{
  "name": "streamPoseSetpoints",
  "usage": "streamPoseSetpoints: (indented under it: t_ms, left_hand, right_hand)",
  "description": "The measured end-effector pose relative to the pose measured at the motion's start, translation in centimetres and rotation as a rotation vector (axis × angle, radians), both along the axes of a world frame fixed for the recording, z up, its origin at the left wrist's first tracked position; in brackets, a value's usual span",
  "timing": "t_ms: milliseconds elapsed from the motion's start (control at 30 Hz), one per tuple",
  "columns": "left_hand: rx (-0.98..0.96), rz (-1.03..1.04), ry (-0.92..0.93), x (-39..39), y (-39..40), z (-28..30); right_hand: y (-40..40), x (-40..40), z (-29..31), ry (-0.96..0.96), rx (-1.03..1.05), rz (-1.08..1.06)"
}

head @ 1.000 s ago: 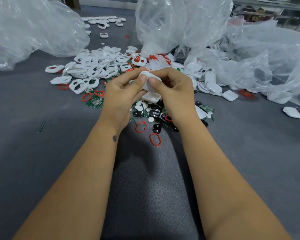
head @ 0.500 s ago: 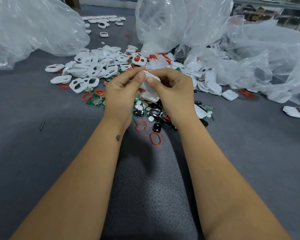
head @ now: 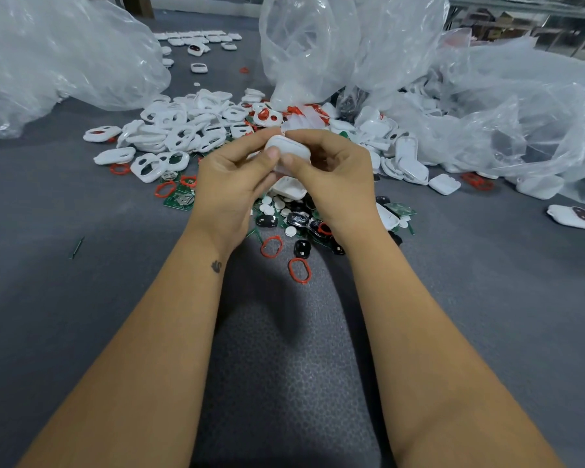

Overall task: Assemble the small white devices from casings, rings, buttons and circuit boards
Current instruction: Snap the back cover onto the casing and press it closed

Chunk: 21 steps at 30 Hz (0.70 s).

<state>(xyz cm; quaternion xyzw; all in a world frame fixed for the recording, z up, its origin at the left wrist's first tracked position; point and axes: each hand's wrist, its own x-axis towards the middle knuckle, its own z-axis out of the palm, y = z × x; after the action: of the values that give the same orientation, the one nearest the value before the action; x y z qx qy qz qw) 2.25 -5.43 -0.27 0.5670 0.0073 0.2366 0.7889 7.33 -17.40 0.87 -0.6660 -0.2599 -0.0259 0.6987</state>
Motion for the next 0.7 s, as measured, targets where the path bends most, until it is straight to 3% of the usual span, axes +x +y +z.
streamPoseSetpoints:
  t_ms: [233,400,600,700]
  left_hand:
    - [0.17,0.081,0.012,-0.03,0.43,-0.26]
    - [0.192,0.126,0.058,0.09,0.38,-0.25]
    - [0.146,0.148,0.086,0.15,-0.02,-0.5]
    - [0.015,0.099,0.125,0.3,-0.49,-0.43]
  right_hand:
    - [-0.07,-0.19,-0.36,-0.03,-0.097,0.012]
    - [0.09,-0.39,-0.36,-0.119,-0.198,-0.045]
    - [0.1,-0.35,-0.29,-0.109,-0.207,-0.078]
    - [0.14,-0.08,-0.34,-0.043,-0.126,-0.082]
